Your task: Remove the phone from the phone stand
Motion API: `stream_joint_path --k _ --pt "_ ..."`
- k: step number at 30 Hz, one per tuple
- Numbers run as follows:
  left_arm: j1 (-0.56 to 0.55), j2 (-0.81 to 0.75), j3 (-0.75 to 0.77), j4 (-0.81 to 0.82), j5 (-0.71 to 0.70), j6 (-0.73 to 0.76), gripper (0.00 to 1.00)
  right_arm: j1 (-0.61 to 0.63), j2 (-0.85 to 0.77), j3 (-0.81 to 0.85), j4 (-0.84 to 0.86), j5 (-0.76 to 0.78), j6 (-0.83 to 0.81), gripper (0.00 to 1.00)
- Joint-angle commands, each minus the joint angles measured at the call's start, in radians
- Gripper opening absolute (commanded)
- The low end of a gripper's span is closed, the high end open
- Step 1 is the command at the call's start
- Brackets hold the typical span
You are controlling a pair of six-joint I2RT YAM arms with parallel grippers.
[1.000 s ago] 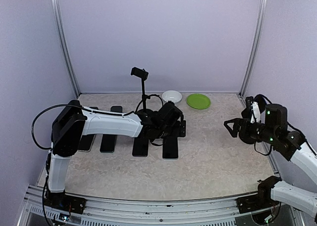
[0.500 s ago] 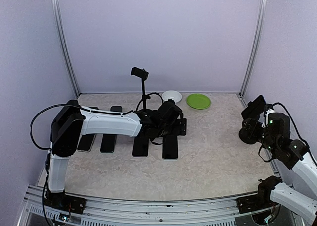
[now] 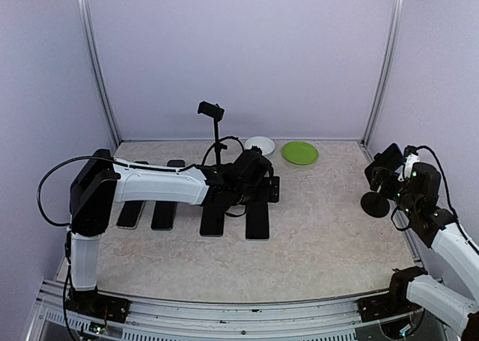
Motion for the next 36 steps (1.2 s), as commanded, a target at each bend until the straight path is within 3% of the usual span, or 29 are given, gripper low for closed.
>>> stream_joint_path --k 1,6,15,36 --pt "0.01 -0.057 -0.025 0.029 -0.004 0.02 0.99 -0.08 0.038 -0.019 0.131 -0.158 -0.033 1.0" --pt "0.014 -0.059 -0.029 0.032 0.002 0.026 0.99 -0.111 0.062 -0.052 0.229 -0.28 -0.029 0.96" --pt "0.02 -0.058 -0.034 0.045 0.023 0.042 0.99 -0.151 0.113 -0.105 0.35 -0.325 -0.022 0.8" --pt "0.03 -0.078 -0.057 0.084 0.054 0.072 0.99 -0.3 0.122 -0.194 0.556 -0.528 -0.065 0.35"
